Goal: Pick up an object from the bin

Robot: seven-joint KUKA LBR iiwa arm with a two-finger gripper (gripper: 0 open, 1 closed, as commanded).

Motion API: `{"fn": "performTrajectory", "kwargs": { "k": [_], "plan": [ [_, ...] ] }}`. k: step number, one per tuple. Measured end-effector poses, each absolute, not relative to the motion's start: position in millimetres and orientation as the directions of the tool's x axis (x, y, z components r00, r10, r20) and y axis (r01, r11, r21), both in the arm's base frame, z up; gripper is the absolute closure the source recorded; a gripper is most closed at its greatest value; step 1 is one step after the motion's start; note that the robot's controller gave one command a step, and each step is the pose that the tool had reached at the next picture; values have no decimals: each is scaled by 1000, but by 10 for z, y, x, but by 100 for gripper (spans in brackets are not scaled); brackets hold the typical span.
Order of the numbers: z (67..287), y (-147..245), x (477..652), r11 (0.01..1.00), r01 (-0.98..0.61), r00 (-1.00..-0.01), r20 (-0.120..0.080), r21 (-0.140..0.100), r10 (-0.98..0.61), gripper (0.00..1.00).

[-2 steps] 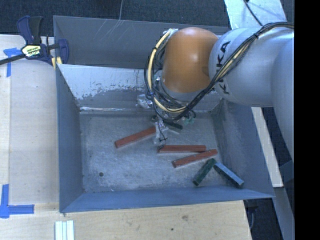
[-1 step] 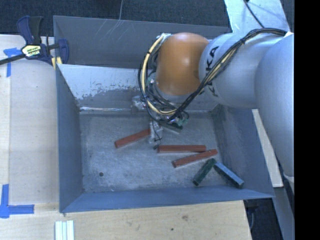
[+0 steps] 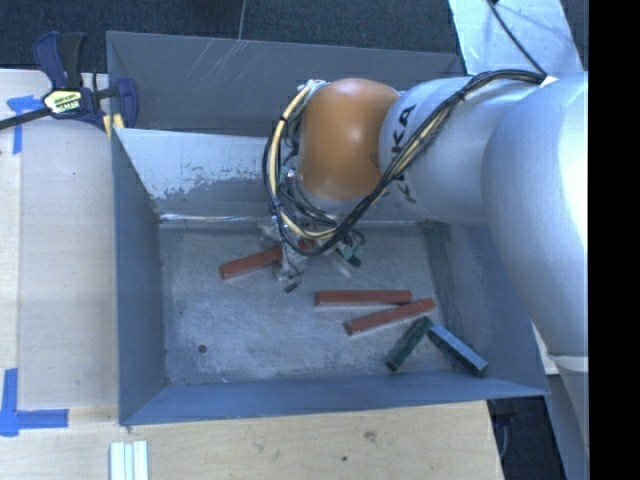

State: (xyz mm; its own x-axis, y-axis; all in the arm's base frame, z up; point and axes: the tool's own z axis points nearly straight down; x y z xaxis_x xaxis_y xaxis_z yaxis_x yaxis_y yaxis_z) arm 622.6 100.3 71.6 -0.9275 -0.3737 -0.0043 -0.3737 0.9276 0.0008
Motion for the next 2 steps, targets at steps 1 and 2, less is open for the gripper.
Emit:
{"fn": "performTrajectory", "kwargs": {
  "k": [1, 2],
  "plan": [
    [716, 1003, 6226, 928, -373, -928, -4, 1, -373, 100],
    [751, 1002, 6216, 928, -373, -928, -2, 1, -373, 100]
  ]
}}
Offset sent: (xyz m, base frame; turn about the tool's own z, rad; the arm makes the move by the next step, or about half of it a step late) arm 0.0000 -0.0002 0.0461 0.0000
